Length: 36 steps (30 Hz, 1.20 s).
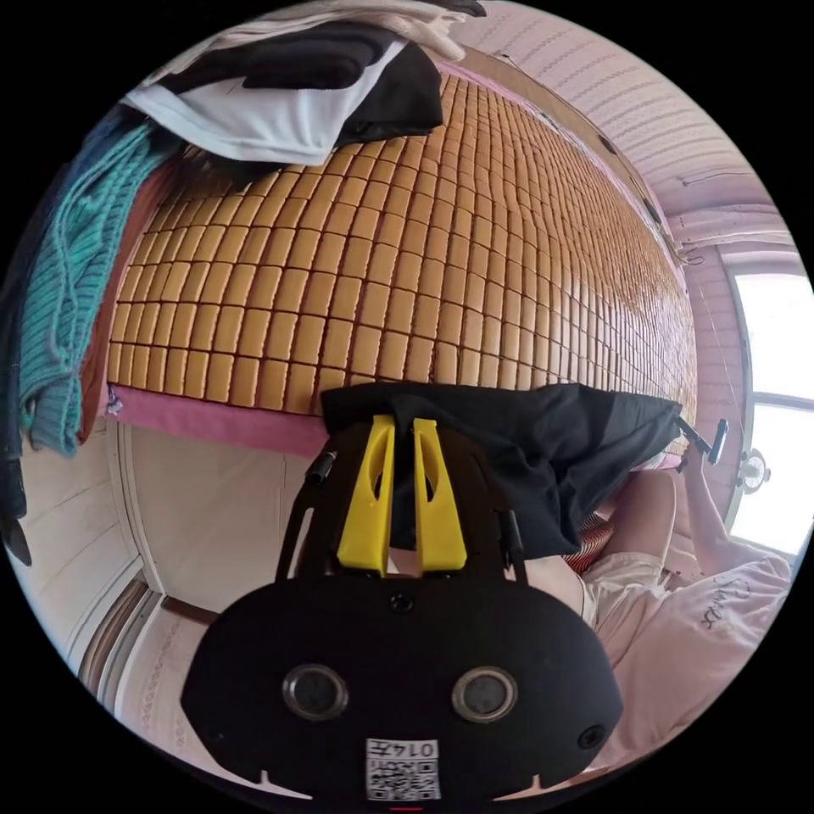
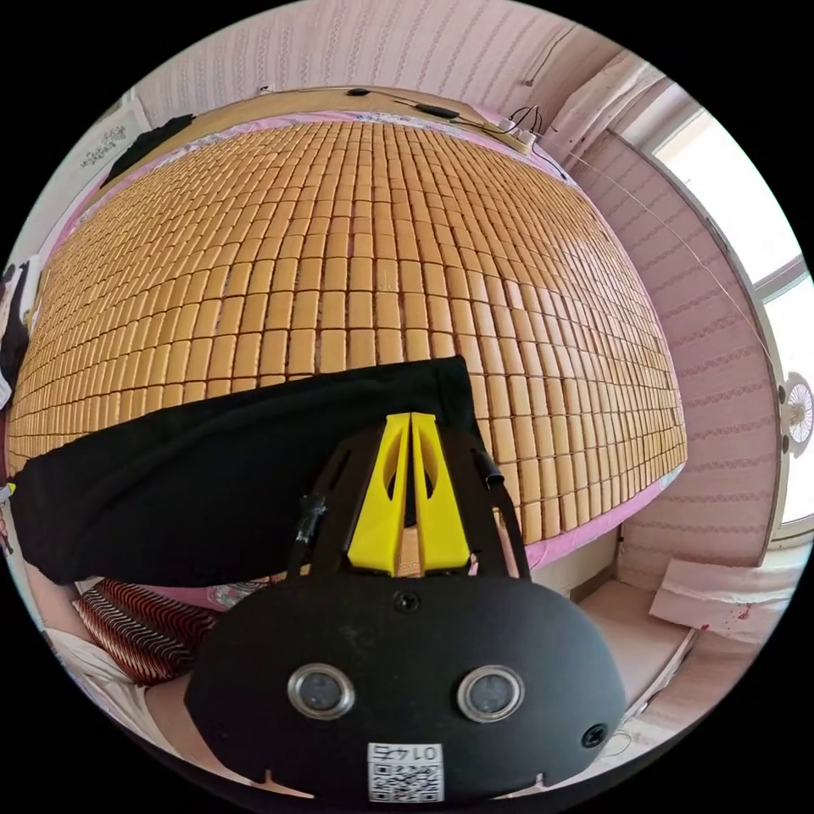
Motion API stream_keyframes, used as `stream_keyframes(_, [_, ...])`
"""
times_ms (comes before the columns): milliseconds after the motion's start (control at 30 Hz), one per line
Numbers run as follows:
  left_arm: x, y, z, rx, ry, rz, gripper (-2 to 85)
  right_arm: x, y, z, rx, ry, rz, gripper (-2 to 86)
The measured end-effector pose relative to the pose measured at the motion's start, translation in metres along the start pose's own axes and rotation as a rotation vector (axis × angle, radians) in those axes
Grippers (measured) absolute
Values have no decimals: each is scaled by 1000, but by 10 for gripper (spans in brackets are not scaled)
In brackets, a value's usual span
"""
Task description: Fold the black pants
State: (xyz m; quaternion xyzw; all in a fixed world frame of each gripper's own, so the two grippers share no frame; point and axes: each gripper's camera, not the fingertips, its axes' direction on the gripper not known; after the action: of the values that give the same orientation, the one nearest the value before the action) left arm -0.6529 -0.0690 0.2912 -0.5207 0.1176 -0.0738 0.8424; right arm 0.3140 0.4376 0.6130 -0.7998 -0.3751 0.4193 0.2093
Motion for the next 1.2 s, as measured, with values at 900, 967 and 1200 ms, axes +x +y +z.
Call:
stream_keyframes(900, [29, -123, -65, 182, -44, 117, 63, 13, -39, 82, -51, 247, 45, -6])
stream_keyframes(967, [6, -117, -53, 163, 16, 38, 82, 1, -40, 87, -59, 302, 17, -8])
stream_keyframes(1200, [-16, -64, -75, 243, 24, 101, 81, -57, -38, 52, 170, 353, -86, -9])
